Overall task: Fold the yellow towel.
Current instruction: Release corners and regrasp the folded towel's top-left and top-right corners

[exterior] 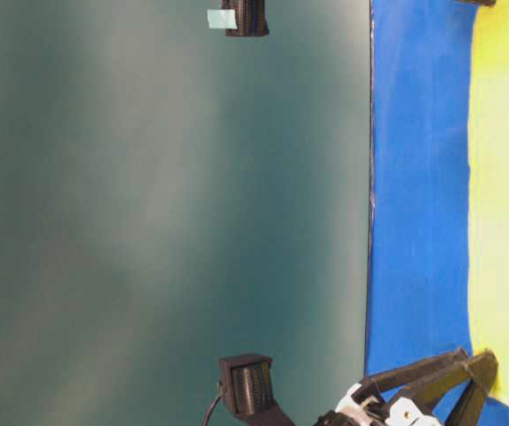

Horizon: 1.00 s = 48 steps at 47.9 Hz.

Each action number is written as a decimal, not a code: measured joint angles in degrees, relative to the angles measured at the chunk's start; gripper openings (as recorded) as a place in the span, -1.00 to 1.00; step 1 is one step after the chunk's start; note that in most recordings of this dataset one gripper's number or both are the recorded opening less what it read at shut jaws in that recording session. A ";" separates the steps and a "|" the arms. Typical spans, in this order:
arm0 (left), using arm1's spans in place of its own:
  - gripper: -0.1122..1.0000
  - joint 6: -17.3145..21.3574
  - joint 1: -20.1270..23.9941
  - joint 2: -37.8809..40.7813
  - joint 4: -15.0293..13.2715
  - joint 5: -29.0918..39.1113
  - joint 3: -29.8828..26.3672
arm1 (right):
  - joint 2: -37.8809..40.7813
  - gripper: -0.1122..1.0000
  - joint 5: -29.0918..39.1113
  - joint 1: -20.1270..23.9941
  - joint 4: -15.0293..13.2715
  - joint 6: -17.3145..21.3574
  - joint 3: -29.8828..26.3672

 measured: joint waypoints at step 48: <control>-0.75 -0.97 -4.22 -10.72 -0.09 21.09 -4.92 | -11.25 -0.75 13.45 2.11 0.00 0.35 -3.34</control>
